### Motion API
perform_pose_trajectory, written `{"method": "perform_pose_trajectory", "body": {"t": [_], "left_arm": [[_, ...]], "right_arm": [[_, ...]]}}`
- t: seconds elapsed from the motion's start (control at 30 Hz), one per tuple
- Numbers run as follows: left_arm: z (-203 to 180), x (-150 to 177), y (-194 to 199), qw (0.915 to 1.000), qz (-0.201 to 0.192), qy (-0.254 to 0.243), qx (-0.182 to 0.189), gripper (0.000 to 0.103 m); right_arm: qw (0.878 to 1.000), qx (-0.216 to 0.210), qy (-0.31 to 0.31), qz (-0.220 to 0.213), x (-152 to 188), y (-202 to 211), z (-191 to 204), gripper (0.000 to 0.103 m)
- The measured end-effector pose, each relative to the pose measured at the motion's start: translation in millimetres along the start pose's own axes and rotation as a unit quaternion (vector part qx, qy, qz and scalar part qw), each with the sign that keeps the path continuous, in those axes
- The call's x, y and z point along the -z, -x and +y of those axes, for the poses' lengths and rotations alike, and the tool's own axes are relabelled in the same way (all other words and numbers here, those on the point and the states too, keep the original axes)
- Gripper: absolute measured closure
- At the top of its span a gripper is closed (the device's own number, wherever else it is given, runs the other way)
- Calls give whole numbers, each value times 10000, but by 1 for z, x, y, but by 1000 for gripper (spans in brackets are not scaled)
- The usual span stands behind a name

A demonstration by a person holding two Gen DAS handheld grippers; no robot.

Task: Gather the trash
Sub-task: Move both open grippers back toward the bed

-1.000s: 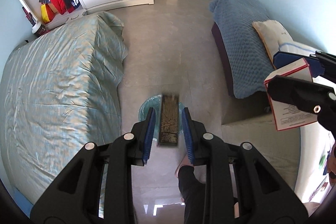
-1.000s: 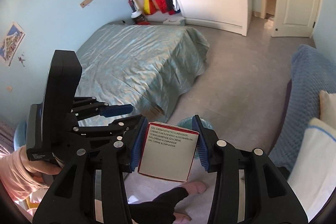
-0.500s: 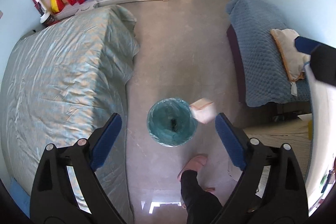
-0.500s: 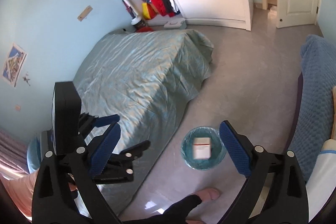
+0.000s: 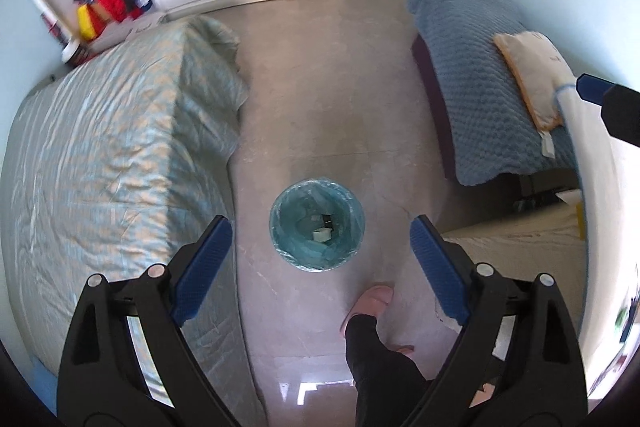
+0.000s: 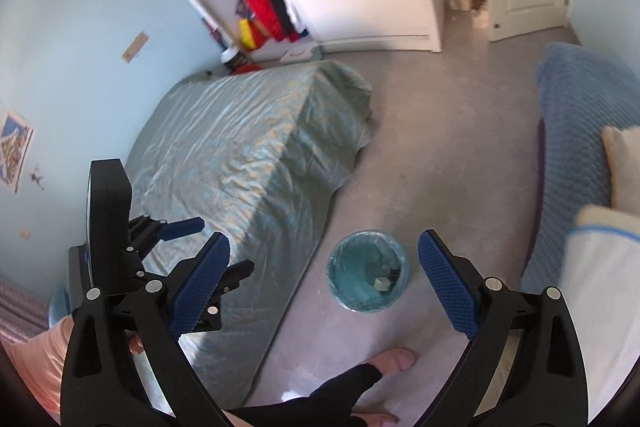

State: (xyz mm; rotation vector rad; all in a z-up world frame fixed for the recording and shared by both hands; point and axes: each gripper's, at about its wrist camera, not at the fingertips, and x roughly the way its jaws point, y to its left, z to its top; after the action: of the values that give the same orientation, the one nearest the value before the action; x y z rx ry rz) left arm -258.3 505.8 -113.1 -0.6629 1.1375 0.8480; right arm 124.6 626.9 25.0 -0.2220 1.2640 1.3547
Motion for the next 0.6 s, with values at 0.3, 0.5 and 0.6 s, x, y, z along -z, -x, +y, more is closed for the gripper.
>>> {"method": "perform_pose_trajectory", "body": {"t": [0.3,0.5,0.6], "left_arm": [[-92,2,19,9891,-140,-1383,486,15],[-175,19,31,9611,-189,-2590,938,15],[-217,33,38,9421,-226,-3141,1154,15]], "right_arm": [[9902,798,-891,-724,70,91,-47,9],[9674,1437,-1678,-1235,144,159,-76,9],[9494,1764,-2145,-1469,186,191,-90,9]]}}
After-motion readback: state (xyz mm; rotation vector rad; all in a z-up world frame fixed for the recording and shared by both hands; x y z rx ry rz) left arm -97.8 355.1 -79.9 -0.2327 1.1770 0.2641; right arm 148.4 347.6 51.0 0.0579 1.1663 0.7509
